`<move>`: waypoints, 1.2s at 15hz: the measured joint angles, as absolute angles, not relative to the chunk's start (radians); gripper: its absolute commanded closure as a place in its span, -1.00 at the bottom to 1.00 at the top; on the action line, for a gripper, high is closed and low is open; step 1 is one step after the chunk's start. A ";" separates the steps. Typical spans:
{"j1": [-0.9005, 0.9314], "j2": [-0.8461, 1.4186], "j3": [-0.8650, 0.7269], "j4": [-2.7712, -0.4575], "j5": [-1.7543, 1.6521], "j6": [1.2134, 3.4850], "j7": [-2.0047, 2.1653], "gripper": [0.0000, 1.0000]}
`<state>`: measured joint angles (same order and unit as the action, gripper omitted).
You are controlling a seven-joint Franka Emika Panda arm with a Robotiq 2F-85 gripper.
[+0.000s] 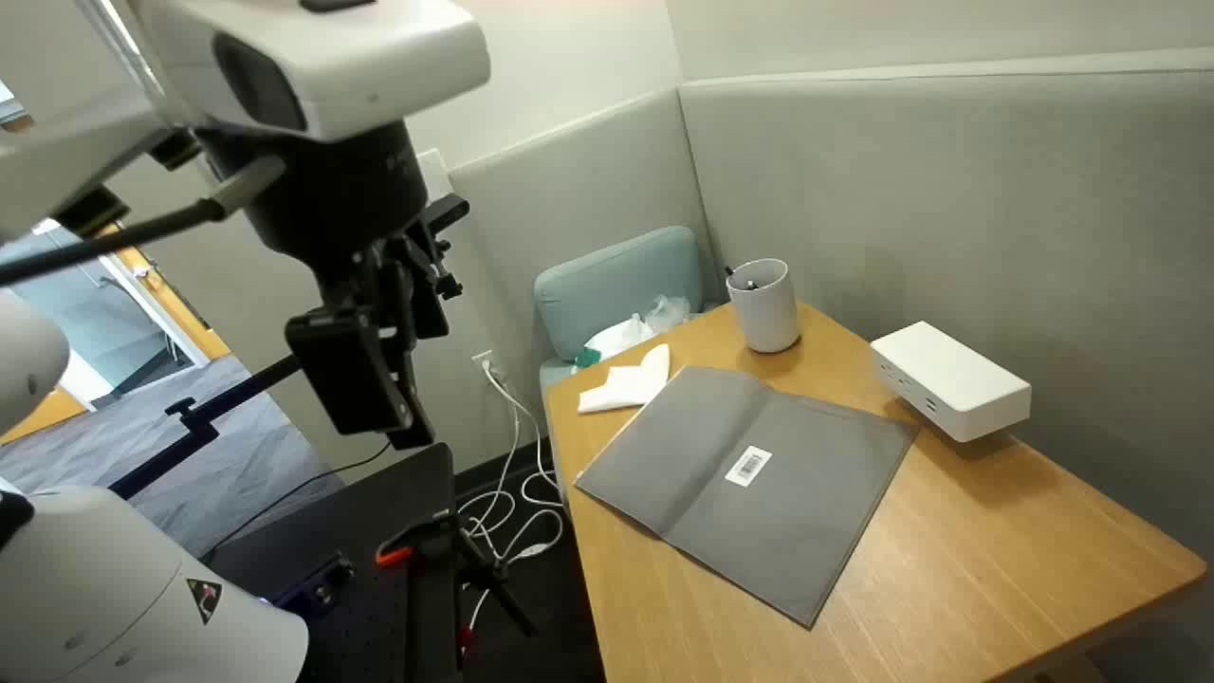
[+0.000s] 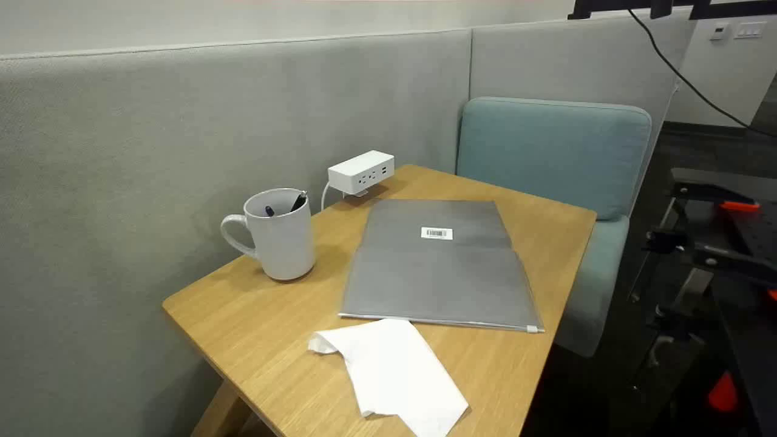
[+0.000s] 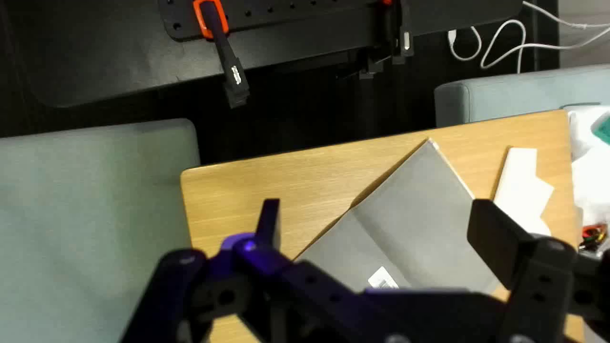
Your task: Move the white napkin to the right
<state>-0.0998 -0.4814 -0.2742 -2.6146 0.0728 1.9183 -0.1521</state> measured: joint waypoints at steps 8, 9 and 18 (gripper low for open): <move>-0.097 -0.476 -0.251 -2.615 0.092 1.925 -0.152 -1.00; -0.091 -0.471 -0.231 -2.616 0.111 1.935 -0.152 -1.00; 0.102 -0.297 0.024 -2.635 0.339 2.327 -0.047 -1.00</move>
<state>0.1017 -0.2968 0.0243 -2.6349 0.3388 2.3271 -0.0471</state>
